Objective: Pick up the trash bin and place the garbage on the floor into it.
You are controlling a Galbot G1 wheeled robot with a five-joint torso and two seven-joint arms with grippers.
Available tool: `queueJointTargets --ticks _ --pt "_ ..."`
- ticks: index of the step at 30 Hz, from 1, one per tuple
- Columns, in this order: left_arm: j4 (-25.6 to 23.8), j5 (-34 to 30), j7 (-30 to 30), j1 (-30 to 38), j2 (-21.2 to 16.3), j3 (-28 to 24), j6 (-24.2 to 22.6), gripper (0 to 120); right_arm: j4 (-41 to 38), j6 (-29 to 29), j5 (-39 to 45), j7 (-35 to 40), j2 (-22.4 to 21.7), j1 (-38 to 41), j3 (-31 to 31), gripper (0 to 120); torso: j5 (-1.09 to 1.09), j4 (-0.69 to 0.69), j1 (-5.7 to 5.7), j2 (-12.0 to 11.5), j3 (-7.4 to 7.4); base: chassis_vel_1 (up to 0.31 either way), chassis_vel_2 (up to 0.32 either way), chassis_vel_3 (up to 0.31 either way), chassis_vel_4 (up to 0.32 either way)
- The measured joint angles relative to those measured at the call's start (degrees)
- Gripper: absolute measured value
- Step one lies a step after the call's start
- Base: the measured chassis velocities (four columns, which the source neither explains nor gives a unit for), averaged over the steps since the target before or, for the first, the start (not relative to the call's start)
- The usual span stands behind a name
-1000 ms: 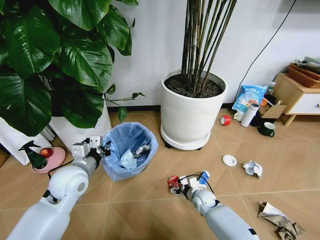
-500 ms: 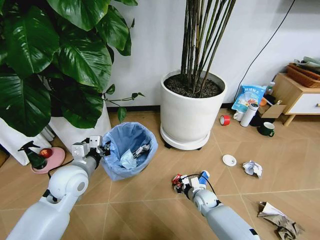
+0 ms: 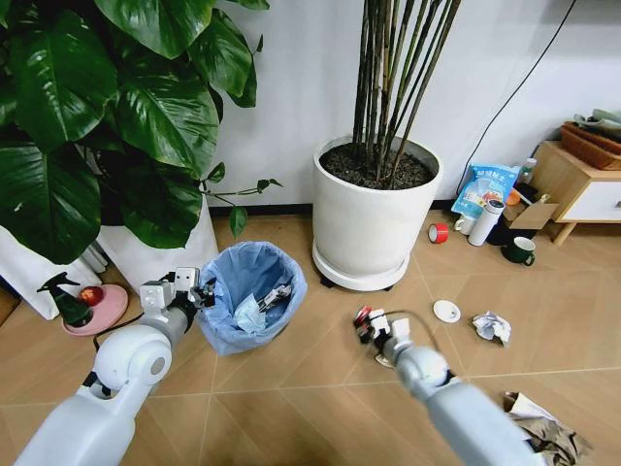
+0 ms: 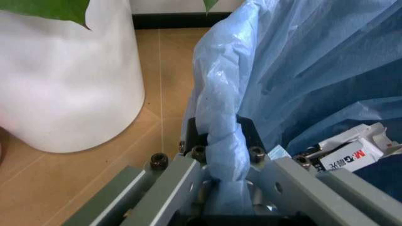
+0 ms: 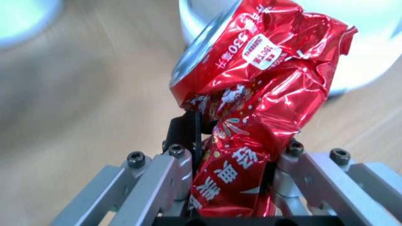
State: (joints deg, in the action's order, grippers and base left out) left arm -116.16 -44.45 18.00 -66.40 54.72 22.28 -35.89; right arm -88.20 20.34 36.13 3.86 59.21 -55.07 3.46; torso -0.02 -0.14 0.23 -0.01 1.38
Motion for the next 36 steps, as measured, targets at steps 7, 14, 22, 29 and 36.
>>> queueJointTargets --ticks 7,14,22,29,36 --pt "1.28 -0.99 -0.04 1.23 -0.35 -0.87 -0.43 0 -16.94 0.59 8.68 1.67 -5.59 0.50 3.66 19 -0.03 0.00 0.00 0.00 -0.01 0.000 0.000 0.000 0.000" --pt "2.87 -1.54 -0.06 2.85 0.12 -3.39 -0.99 0 -26.85 2.13 15.44 3.27 -7.24 4.22 2.79 19 -0.04 0.01 -0.01 0.00 -0.01 0.000 0.000 0.000 0.000" --pt "4.52 -2.20 -0.12 5.81 0.60 -8.07 -1.38 0 -33.82 3.43 20.10 2.75 -8.29 8.19 -1.43 19 -0.03 0.01 -0.01 0.01 -0.01 0.000 0.000 0.000 0.000" --pt "6.09 -2.83 0.58 9.40 1.52 -12.30 -1.54 0 -34.34 5.03 20.45 0.96 -8.73 9.80 -8.31 23 -0.03 0.00 -0.01 0.01 -0.01 0.000 0.000 0.000 0.000" --pt "6.12 -3.34 1.21 10.60 1.89 -13.28 -1.74 0 -32.40 8.60 18.34 2.09 -7.75 9.74 -10.84 49 -0.02 0.00 -0.01 0.01 -0.01 0.000 0.000 0.000 0.000"
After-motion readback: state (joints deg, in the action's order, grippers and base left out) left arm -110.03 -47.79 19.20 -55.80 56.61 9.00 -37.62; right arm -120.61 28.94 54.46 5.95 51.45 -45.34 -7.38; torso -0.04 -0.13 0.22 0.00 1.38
